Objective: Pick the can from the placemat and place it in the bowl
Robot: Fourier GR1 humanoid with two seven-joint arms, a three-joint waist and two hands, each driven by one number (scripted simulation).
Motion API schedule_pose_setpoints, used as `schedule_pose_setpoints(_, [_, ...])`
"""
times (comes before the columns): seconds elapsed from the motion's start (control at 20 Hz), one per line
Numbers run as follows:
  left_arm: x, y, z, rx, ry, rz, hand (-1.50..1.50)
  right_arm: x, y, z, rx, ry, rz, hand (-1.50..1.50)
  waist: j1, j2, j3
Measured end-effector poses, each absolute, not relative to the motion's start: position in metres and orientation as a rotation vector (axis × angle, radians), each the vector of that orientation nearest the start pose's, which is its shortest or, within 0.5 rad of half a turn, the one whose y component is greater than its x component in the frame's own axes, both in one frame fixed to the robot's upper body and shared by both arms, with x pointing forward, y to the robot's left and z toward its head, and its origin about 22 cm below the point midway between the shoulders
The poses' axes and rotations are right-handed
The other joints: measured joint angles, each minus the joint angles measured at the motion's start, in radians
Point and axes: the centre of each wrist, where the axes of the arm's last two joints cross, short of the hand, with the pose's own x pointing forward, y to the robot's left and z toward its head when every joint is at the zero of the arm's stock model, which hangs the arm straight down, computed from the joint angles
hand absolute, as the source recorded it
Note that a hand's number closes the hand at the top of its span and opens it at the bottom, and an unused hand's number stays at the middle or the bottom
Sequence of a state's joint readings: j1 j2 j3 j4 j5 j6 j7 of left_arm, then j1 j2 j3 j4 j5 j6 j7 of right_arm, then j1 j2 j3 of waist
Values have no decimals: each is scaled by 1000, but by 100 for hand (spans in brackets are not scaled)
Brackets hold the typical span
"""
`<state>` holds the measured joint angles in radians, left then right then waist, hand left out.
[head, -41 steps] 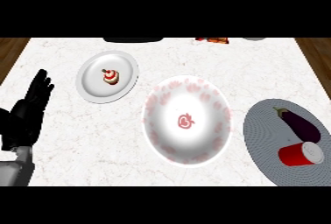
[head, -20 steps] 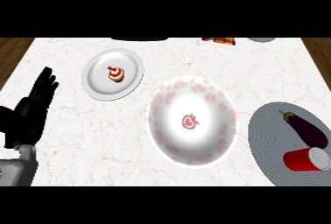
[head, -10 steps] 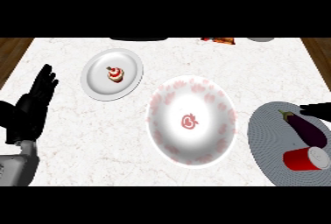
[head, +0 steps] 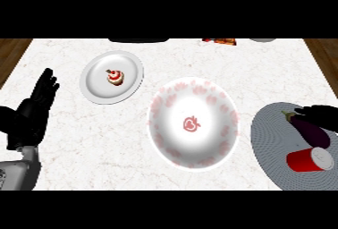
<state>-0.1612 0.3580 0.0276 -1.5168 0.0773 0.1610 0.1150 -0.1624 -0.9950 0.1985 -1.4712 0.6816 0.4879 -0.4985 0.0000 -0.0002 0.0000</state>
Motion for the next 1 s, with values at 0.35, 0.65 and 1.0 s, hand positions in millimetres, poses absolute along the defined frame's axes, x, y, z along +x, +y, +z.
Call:
schedule_pose_setpoints(0.35, [275, 306, 59, 325, -1566, -72, 0, 265, -390, 99, -452, -1099, 1813, -150, 0, 0, 0])
schedule_pose_setpoints(0.65, [270, 308, 58, 323, -1568, -71, 0, 255, -393, 81, -440, -1053, 1828, -150, -1, -1, 0])
schedule_pose_setpoints(1.0, [265, 320, 55, 321, -1569, -68, 0, 255, -396, 58, -451, -1054, 1808, -150, 1, 0, 0])
